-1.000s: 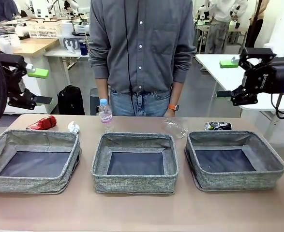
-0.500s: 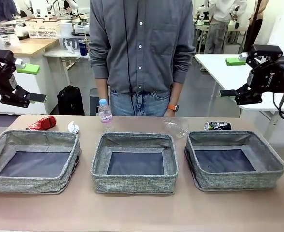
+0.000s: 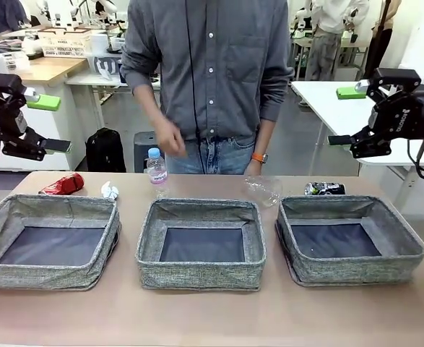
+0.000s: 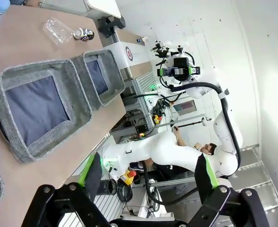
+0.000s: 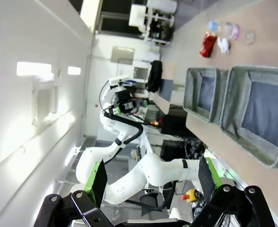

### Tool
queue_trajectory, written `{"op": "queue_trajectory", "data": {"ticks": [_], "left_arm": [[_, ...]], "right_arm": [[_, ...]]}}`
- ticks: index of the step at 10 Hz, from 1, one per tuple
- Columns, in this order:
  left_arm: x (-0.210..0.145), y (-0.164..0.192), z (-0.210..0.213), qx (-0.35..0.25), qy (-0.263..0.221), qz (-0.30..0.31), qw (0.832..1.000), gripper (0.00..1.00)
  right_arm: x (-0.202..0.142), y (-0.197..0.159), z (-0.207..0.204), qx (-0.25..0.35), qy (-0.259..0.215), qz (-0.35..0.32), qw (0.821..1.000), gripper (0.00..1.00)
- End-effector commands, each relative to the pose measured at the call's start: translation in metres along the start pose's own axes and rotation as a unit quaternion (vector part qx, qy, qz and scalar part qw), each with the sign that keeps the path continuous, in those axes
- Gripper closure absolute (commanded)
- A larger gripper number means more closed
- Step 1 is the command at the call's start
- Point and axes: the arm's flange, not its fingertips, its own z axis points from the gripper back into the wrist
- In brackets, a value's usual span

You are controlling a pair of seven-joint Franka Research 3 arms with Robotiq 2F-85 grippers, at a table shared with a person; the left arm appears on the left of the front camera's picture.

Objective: Sort the waste into the appropriate baskets.
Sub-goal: Pick up the waste item pointed out by the person.

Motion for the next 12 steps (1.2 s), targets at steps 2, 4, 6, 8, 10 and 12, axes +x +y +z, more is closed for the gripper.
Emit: {"op": "queue_trajectory", "data": {"ticks": [2,4,6,8,10,12], "left_arm": [[0.0008,0.0002,-0.0019,-0.011,-0.003,-0.012,1.000,0.00],[0.0008,0.0002,-0.0019,-0.011,-0.003,-0.012,1.000,0.00],[0.0008,0.0002,-0.0019,-0.011,-0.003,-0.012,1.000,0.00],[0.0008,0.0002,-0.0019,-0.011,-0.003,-0.012,1.000,0.00],[0.0008,0.0002,-0.0019,-0.011,-0.003,-0.012,1.000,0.00],[0.0008,0.0002,-0.0019,-0.011,-0.003,-0.012,1.000,0.00]], "right_arm": [[0.0041,0.0054,-0.0018,0.009,-0.002,-0.004,1.000,0.00],[0.0041,0.0054,-0.0018,0.009,-0.002,-0.004,1.000,0.00],[0.0041,0.0054,-0.0018,0.009,-0.002,-0.004,1.000,0.00],[0.0041,0.0054,-0.0018,0.009,-0.002,-0.004,1.000,0.00],[0.0041,0.0054,-0.0018,0.009,-0.002,-0.004,1.000,0.00],[0.0041,0.0054,-0.0018,0.009,-0.002,-0.004,1.000,0.00]]}}
